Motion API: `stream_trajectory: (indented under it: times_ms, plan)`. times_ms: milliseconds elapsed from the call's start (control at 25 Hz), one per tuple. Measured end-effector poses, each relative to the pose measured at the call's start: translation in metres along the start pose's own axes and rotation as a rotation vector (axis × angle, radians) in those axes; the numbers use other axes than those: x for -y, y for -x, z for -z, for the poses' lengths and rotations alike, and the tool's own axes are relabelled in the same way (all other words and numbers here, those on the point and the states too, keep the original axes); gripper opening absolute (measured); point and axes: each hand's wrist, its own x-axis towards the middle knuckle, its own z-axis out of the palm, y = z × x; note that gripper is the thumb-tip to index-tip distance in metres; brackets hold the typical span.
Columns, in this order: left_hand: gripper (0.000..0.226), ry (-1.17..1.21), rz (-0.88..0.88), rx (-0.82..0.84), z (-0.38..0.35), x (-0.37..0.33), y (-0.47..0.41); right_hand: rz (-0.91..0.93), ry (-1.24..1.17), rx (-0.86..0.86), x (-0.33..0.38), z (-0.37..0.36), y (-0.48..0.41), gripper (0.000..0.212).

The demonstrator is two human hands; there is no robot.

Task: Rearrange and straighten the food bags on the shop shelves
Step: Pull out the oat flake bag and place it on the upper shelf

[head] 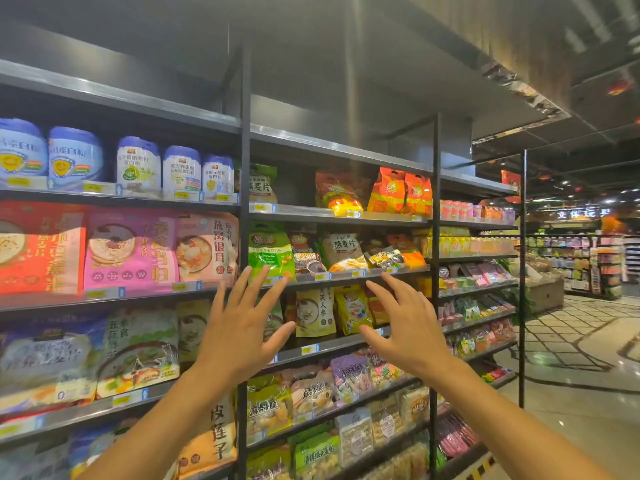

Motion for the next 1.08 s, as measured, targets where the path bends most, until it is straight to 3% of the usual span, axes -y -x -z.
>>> stream_trajectory:
  times_ms: [440,1080]
  plan:
    - [0.075,-0.046,-0.019,0.034,-0.075,-0.027,-0.046,-0.042,0.029,0.065,-0.071,-0.046,-0.024,0.077]
    - [0.075,0.035,-0.023,0.083,-0.312,0.022,-0.218,-0.085,0.097,0.068,-0.199,-0.222,-0.191,0.078]
